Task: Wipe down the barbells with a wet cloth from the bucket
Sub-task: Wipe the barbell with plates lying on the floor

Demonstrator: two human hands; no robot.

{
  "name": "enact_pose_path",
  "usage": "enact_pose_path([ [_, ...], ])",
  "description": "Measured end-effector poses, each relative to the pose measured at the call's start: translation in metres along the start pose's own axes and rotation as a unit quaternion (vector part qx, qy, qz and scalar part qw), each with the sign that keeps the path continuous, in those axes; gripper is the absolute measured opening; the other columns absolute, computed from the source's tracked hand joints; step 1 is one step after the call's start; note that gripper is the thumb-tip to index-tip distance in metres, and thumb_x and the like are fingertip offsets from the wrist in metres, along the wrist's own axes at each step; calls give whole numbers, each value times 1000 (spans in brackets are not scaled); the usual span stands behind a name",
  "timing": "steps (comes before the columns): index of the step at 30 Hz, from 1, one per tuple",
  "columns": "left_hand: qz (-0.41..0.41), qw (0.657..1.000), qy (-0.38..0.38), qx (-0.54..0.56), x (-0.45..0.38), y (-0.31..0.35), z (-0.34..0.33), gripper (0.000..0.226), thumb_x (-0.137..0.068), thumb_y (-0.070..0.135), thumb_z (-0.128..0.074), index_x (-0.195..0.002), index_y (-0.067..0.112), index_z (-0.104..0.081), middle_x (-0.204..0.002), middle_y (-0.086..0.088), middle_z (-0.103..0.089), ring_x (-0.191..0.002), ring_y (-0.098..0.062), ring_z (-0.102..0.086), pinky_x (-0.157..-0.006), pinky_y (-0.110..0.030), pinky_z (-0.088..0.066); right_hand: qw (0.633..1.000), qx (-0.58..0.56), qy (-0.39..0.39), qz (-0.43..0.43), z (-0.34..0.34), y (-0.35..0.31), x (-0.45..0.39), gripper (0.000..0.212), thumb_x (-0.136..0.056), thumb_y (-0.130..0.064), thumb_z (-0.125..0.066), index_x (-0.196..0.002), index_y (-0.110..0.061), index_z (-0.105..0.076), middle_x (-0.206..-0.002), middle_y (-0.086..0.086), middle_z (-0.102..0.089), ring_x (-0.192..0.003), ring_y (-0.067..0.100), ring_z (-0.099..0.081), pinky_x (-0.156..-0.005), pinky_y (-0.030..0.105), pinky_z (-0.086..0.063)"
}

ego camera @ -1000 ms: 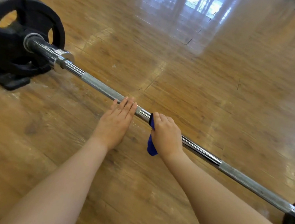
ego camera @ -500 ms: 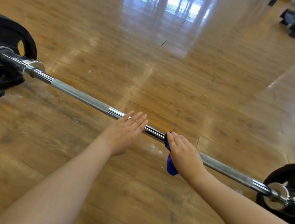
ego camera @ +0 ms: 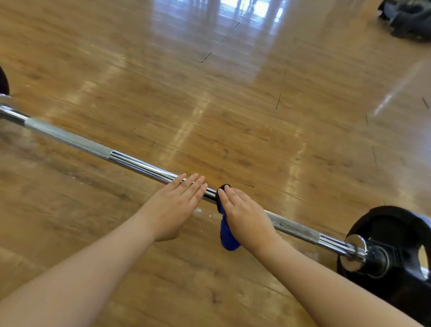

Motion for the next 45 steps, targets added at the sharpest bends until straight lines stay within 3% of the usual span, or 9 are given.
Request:
enact_pose_path([
  [8,-7,999,27,-24,13,-18,-10,68,-96,16,-33,-147,0,8,-158,-16,3,-146,-28,3,-110,-39,13,998,-16,26,-59,4,-10,-14,57,-48,1,-85,-103,8,-67,-89,20,-69,-79,32,-67,-65,37,-57],
  [11,14,998,58,-25,29,-42,-16,79,-69,15,-65,-139,-3,-35,-143,-20,-43,-133,-31,-42,-114,-42,-18,998,12,16,-54,5,-18,-27,59,-56,-1,-82,-110,9,-64,-94,20,-67,-82,32,-66,-69,38,-56],
  [14,37,996,80,-9,45,-70,-28,80,-52,7,-73,-128,-6,-52,-132,-23,-53,-122,-35,-53,-113,-40,-11,1000,20,-13,-9,4,-44,-47,50,-88,-3,-52,-135,8,-40,-122,20,-55,-111,34,-54,-95,39,-45],
  [21,172,983,62,1,72,-125,-56,76,-69,6,-52,-140,-1,-25,-145,-21,-39,-135,-34,-37,-112,-39,4,999,17,50,-11,11,-96,-109,34,-67,-5,-59,-98,0,-69,-82,11,-67,-72,26,-63,-63,32,-53],
  [33,232,969,82,0,86,-151,-94,59,-82,12,-23,-134,-7,-44,-140,-24,-45,-129,-37,-44,-112,-42,-4,996,-6,82,-19,24,-149,-171,33,-75,-10,-64,-108,-5,-64,-90,6,-66,-82,21,-63,-73,28,-49],
  [36,241,968,66,-24,89,-153,-90,62,-87,16,-29,-144,0,-13,-154,-20,-17,-143,-32,-21,-110,-43,12,998,-32,58,-9,20,-147,-173,35,-89,-4,-46,-124,-3,-48,-114,9,-58,-103,25,-56,-89,30,-42],
  [38,249,966,64,-17,90,-153,-87,66,-90,16,-31,-141,0,7,-153,-19,5,-145,-32,-5,-106,-43,22,995,-45,83,-11,27,-140,-164,37,-79,-1,-61,-116,-3,-55,-103,9,-62,-92,24,-60,-80,28,-46],
  [41,255,965,60,-4,91,-155,-86,75,-84,16,-51,-142,1,-6,-153,-21,-17,-143,-32,-20,-111,-41,11,989,-82,118,-24,23,-120,-144,49,-50,0,-82,-96,-2,-68,-81,7,-66,-67,24,-63,-60,28,-52],
  [45,219,973,73,21,85,-155,-85,91,-62,8,-70,-140,-1,-25,-144,-22,-40,-134,-34,-39,-114,-42,-5,984,-89,145,-47,20,-83,-104,56,-46,3,-85,-100,4,-69,-92,13,-70,-75,29,-67,-67,31,-55],
])
Point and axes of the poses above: each hand's wrist, its own x-axis away from the middle knuckle, its own z-axis out of the back of the hand, y = z × x, the point moved 10 cm from there along -x, towards the middle knuckle
